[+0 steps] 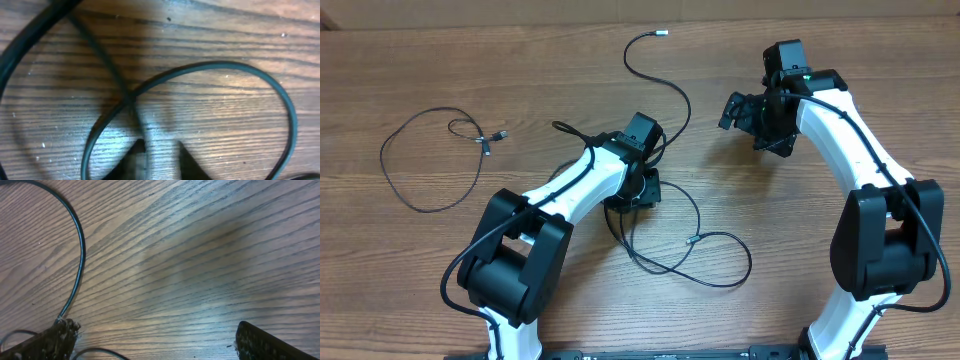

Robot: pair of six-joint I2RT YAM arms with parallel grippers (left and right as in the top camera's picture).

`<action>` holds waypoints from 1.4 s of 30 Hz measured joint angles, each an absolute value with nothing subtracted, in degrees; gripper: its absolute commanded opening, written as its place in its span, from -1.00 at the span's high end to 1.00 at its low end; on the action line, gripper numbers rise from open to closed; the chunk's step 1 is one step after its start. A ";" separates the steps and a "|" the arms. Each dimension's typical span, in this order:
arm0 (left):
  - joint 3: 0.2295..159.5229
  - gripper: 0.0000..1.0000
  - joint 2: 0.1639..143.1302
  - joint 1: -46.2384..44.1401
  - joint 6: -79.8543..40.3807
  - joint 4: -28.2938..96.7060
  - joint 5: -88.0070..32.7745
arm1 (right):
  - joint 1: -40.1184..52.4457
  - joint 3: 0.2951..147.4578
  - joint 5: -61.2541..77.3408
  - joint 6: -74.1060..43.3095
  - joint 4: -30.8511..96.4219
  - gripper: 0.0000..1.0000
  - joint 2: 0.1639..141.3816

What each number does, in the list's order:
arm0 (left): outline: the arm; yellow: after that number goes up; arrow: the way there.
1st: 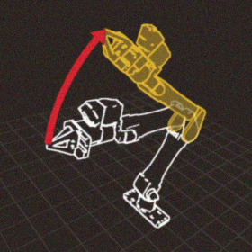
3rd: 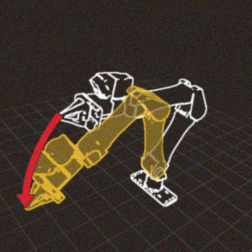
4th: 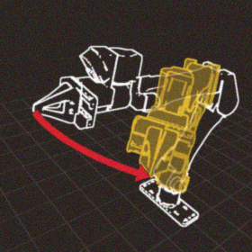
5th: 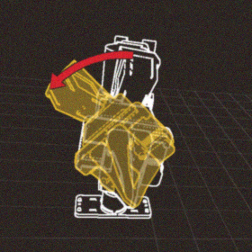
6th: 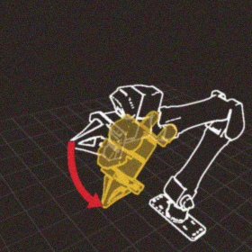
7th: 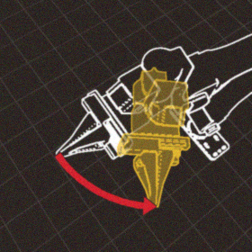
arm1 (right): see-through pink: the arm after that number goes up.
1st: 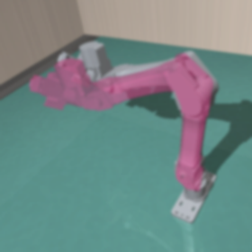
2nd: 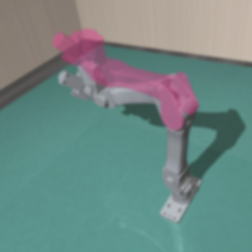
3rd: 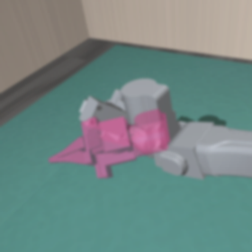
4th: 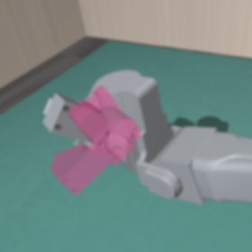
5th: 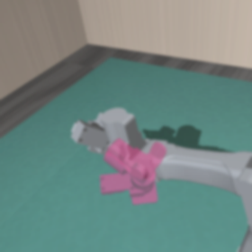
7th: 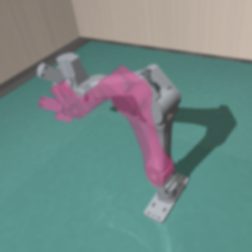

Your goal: Untangle cables

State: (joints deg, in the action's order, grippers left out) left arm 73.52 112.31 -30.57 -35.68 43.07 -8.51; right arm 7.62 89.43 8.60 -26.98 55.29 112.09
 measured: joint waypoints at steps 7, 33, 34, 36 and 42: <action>73.52 0.92 112.31 -30.57 -35.05 43.09 -10.02 | 7.62 89.43 8.60 -26.98 55.29 -1.00 112.12; 92.64 0.92 100.09 -23.24 10.50 56.36 -77.52 | 7.62 89.43 8.60 -26.96 55.31 -1.00 112.09; 94.37 0.92 97.89 -23.24 10.52 56.12 -77.36 | 7.64 89.43 8.60 -26.98 55.27 -1.00 112.09; 97.30 0.92 93.89 -23.18 10.46 55.64 -75.92 | 7.62 89.43 8.60 -26.98 55.31 -1.00 112.09; 100.42 0.91 83.81 -23.09 3.49 54.04 -58.41 | 7.62 89.43 8.58 -26.98 55.27 -1.00 112.09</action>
